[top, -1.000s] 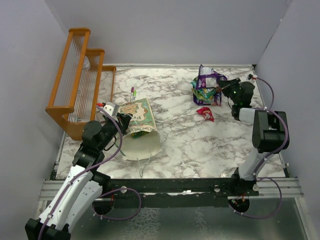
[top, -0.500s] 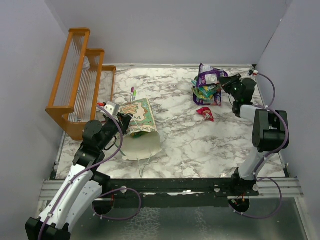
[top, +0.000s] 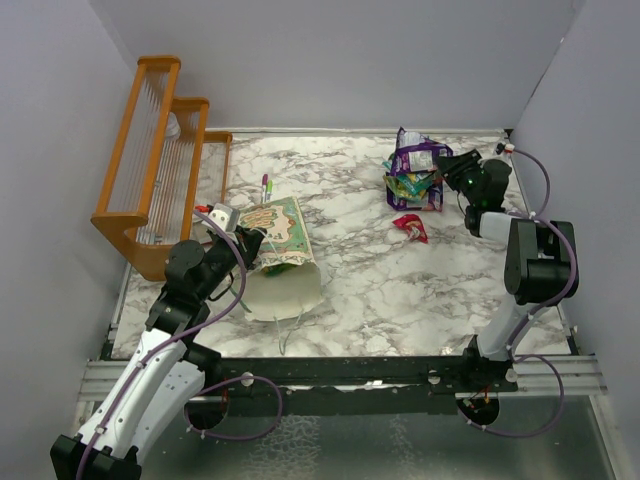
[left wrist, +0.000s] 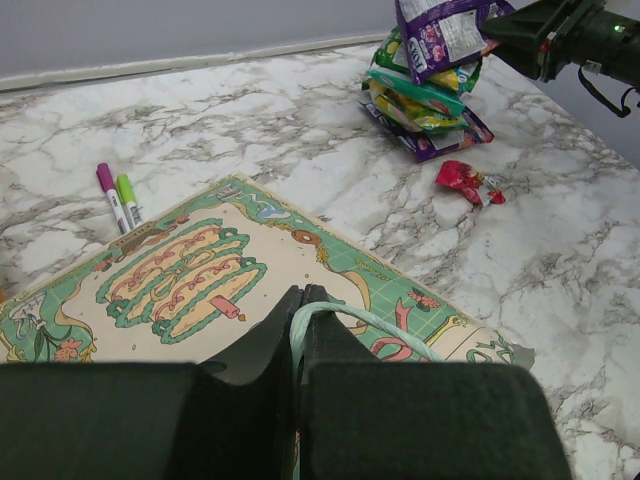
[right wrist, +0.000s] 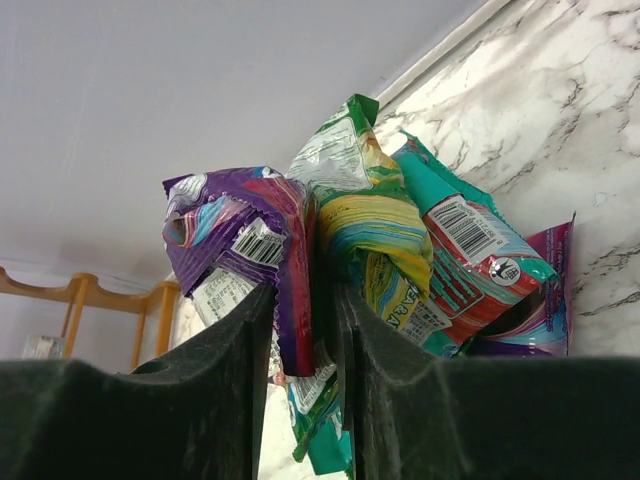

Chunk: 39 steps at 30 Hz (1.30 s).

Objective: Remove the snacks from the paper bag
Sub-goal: Place the snack at the center of the board.

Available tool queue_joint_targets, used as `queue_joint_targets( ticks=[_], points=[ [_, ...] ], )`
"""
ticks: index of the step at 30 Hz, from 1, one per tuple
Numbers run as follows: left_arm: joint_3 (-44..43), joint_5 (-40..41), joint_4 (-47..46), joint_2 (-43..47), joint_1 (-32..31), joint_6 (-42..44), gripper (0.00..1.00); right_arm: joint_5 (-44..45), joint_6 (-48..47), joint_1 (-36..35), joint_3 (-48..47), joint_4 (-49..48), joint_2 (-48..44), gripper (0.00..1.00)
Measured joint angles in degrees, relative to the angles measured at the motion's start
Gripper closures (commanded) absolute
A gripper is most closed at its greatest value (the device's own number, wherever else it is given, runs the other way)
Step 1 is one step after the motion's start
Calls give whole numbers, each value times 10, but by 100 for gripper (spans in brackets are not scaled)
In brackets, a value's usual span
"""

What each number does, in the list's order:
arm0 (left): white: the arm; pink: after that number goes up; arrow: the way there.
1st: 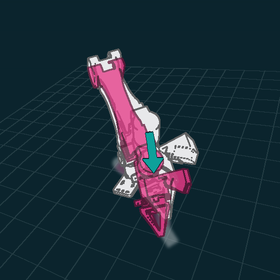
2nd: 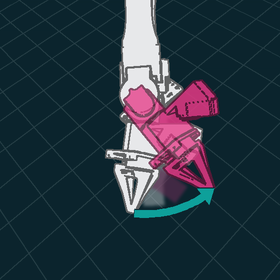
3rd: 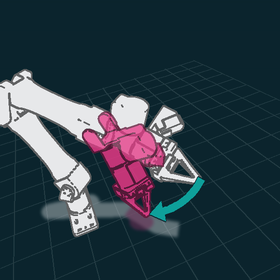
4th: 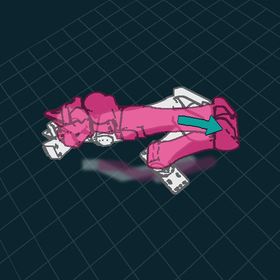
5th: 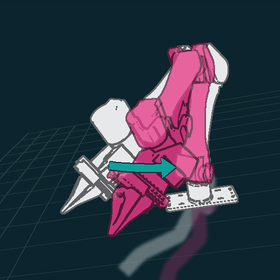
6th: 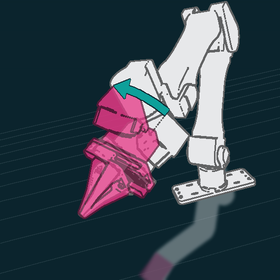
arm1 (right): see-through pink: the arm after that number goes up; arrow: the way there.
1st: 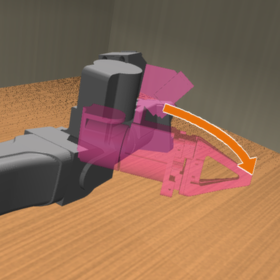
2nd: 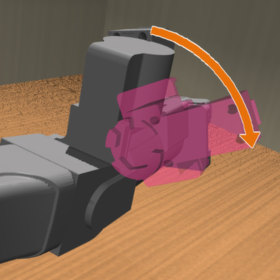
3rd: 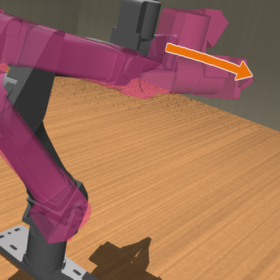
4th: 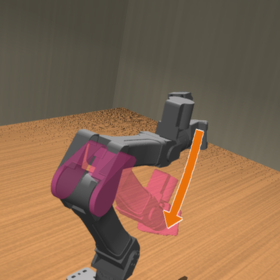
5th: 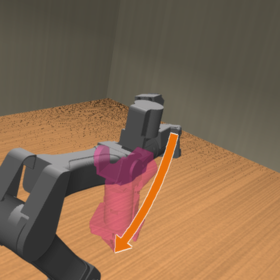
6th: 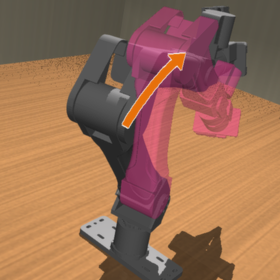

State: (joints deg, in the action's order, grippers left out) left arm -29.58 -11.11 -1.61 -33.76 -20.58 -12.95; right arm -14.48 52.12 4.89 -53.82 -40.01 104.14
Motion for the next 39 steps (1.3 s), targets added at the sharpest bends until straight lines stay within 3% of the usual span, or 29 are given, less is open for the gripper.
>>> queue_joint_targets(
  ticks=[2, 12, 24, 39],
  points=[
    [0, 0, 0, 0, 0, 0, 100, 0, -4, 0, 0, 0, -1, 70],
    [0, -2, 0, 0, 0, 0, 100, 0, -25, 0, 6, 0, -17, 99],
    [0, -3, 0, -1, 0, 0, 100, 22, -42, 1, 19, 29, -66, 96],
    [0, -7, -1, -1, 0, -3, 100, 24, -44, 9, 19, 33, -24, 80]
  ],
)
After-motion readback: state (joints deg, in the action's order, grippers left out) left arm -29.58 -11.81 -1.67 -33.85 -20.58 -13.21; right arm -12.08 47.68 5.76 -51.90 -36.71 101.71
